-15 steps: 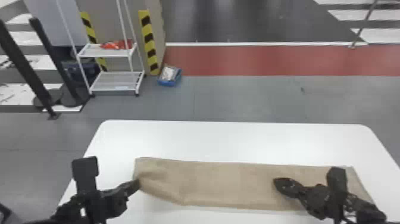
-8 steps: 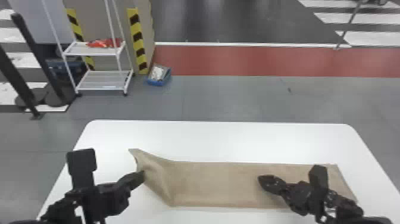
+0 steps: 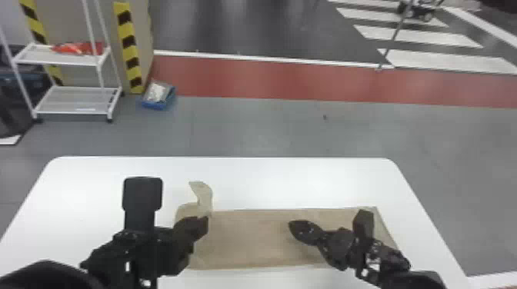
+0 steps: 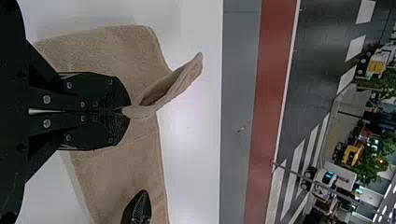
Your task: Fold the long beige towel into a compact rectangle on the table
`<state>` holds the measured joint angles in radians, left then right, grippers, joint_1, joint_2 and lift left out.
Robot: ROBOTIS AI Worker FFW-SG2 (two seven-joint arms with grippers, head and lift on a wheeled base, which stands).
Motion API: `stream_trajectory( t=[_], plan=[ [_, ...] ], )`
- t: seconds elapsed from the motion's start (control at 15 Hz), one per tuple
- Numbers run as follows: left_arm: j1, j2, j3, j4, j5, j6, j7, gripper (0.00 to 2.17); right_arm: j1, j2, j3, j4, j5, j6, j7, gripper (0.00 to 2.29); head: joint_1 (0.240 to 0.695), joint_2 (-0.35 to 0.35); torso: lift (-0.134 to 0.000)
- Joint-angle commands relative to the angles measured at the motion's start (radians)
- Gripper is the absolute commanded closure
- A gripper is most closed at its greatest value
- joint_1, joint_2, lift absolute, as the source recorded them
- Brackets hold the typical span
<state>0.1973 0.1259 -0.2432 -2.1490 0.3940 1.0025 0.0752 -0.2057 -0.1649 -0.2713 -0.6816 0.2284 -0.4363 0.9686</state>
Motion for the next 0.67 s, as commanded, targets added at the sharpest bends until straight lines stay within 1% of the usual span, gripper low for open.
stream_trajectory(
  t=[0.0, 0.07, 0.2, 0.33, 0.4, 0.47, 0.53, 0.6],
  plan=[
    [-0.072, -0.003, -0.088, 0.026, -0.007, 0.000, 0.029, 1.35, 0.011, -0.010, -0.009, -0.001, -0.023, -0.034, 0.001, 1.86, 0.695, -0.195, 0.000],
    [-0.096, -0.012, -0.111, 0.040, -0.004, 0.003, 0.048, 1.35, 0.016, -0.018, -0.009, -0.001, -0.037, -0.049, 0.001, 1.86, 0.695, -0.229, 0.000],
    [-0.128, -0.035, -0.166, 0.072, -0.009, 0.003, 0.066, 1.35, 0.023, -0.035, -0.014, -0.003, -0.080, -0.074, 0.001, 1.86, 0.695, -0.260, 0.000],
    [-0.141, -0.066, -0.211, 0.107, -0.010, 0.034, 0.080, 1.35, 0.032, -0.048, -0.023, -0.003, -0.120, -0.101, -0.001, 1.87, 0.695, -0.296, 0.000],
    [-0.141, -0.078, -0.228, 0.120, -0.012, 0.034, 0.083, 1.35, 0.037, -0.051, -0.037, -0.003, -0.126, -0.123, -0.014, 1.86, 0.695, -0.337, 0.000],
    [-0.147, -0.091, -0.257, 0.140, -0.032, 0.034, 0.089, 1.35, 0.042, -0.051, -0.051, -0.003, -0.126, -0.150, -0.025, 1.86, 0.695, -0.350, 0.000],
    [-0.157, -0.112, -0.275, 0.167, -0.049, 0.031, 0.094, 1.35, 0.043, -0.051, -0.074, -0.003, -0.127, -0.163, -0.034, 1.86, 0.695, -0.350, 0.000],
    [-0.168, -0.127, -0.289, 0.198, -0.057, 0.031, 0.100, 1.35, 0.046, -0.051, -0.086, -0.006, -0.143, -0.169, -0.036, 1.86, 0.695, -0.350, 0.000]
  ],
)
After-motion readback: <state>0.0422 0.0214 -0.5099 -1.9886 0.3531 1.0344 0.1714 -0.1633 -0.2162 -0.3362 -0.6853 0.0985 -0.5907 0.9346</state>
